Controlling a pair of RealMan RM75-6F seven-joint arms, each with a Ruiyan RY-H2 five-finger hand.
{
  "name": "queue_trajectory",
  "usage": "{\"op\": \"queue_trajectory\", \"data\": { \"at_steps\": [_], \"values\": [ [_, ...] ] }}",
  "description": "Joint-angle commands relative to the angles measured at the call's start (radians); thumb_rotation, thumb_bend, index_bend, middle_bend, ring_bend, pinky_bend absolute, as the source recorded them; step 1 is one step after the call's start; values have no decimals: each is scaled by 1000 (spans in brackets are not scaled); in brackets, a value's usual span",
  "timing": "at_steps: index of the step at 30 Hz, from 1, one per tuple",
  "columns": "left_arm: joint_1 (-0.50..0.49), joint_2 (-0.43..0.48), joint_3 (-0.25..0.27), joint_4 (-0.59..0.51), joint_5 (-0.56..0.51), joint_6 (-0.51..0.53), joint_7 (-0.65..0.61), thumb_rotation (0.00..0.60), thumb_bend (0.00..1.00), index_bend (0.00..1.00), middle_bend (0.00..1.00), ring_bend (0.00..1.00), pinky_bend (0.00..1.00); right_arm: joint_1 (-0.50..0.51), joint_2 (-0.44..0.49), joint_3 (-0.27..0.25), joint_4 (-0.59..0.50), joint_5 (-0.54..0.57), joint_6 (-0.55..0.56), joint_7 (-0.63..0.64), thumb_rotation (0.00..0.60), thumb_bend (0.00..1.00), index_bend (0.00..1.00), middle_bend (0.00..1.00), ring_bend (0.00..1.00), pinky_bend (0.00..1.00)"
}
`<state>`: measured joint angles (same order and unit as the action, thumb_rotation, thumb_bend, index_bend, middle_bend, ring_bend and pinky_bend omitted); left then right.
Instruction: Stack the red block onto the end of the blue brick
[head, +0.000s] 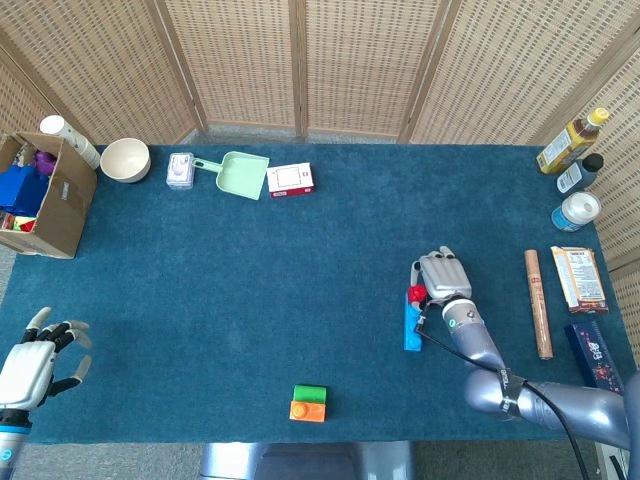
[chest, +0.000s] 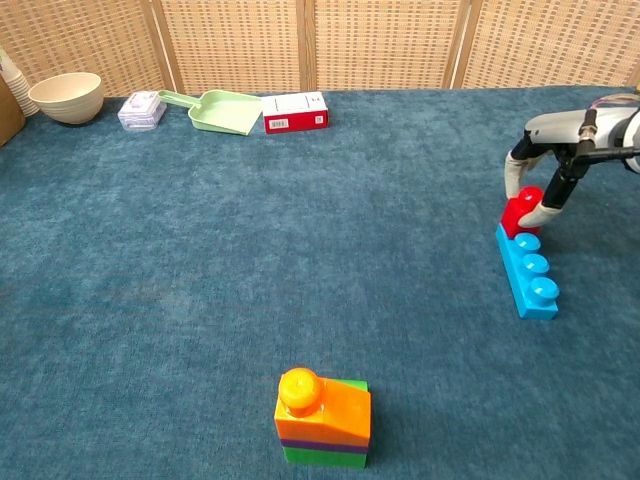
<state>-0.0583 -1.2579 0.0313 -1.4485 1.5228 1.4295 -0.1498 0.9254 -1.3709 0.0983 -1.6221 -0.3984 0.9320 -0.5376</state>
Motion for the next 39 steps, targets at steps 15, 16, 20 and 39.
{"op": "queue_trajectory", "data": {
  "at_steps": [15, 16, 20, 39],
  "values": [
    [0, 0, 0, 1, 3, 1, -1, 600, 468, 486, 335, 313, 73, -2, 41, -6, -35, 22, -20, -11, 600, 249, 270, 214, 89, 84],
    [-1, 0, 0, 1, 3, 1, 0, 600, 468, 487, 335, 313, 74, -1, 45, -7, -38, 24, -23, -12, 600, 250, 255, 210, 86, 84],
    [-2, 1, -1, -2, 4, 2, 3, 600, 468, 486, 335, 313, 73, -3, 64, -7, -52, 28, -30, -6, 600, 250, 227, 198, 71, 84],
    [10, 44, -20, -38, -1, 47, 30, 600, 467, 486, 334, 311, 73, -150, 147, 112, -135, -227, 202, 258, 600, 276, 381, 208, 55, 84]
  ]
}}
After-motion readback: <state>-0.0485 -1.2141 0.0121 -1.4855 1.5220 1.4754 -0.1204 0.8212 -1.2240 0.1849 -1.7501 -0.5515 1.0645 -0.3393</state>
